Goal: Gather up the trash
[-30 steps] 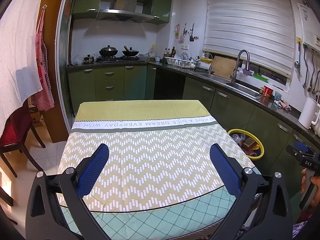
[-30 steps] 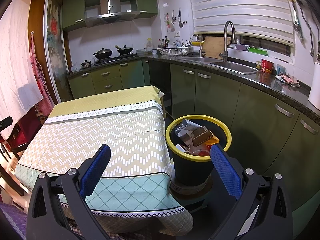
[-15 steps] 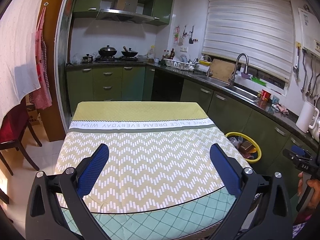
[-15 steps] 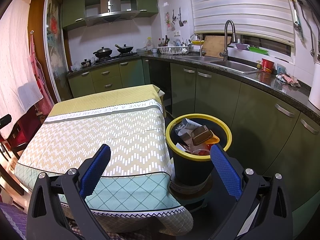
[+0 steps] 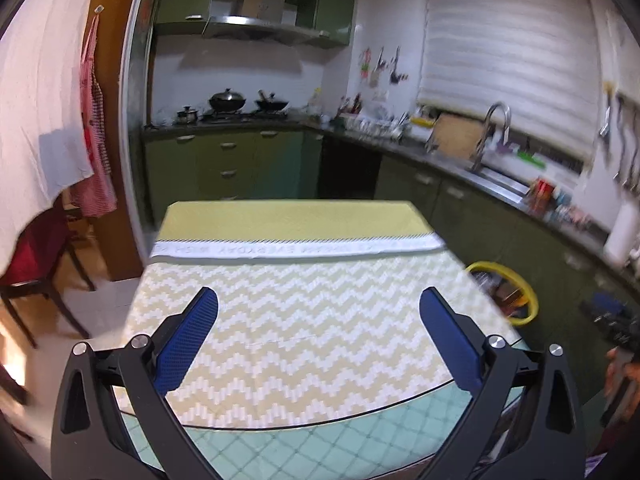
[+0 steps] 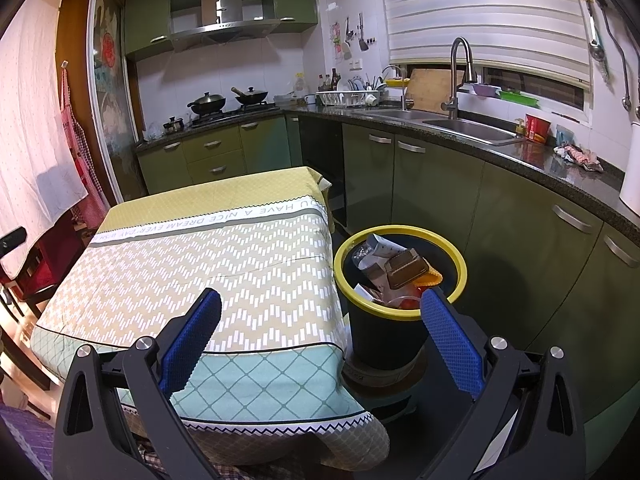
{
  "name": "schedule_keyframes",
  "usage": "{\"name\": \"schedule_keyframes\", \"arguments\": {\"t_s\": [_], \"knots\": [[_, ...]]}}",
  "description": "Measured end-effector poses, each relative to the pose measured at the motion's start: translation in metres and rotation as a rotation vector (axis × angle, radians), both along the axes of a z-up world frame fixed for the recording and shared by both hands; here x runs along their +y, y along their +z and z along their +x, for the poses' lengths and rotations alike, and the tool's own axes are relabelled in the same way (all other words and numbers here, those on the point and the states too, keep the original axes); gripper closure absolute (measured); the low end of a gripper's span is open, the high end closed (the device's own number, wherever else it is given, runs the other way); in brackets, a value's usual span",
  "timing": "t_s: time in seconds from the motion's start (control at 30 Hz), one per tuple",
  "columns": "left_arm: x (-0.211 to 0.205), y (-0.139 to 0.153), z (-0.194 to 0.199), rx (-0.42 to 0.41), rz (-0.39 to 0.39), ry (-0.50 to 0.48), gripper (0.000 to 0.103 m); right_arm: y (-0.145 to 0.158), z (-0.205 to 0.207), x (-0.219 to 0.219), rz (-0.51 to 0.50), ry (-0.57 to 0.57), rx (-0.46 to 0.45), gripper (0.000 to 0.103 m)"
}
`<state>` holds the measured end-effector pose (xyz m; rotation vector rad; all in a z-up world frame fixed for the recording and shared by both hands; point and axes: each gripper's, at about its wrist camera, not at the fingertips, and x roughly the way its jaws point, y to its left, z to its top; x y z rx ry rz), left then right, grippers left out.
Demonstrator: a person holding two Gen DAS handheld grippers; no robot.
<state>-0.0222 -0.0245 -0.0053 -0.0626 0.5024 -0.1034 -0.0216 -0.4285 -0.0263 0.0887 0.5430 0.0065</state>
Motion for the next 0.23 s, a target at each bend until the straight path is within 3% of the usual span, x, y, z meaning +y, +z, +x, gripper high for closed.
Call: {"name": "schedule_keyframes", "arguments": {"t_s": [0.23], "knots": [[0.008,-0.008,0.023,0.07,-0.008,0.006,0.007,-0.004,0.008,-0.002,0.01,0.007,0.016,0.005]]}}
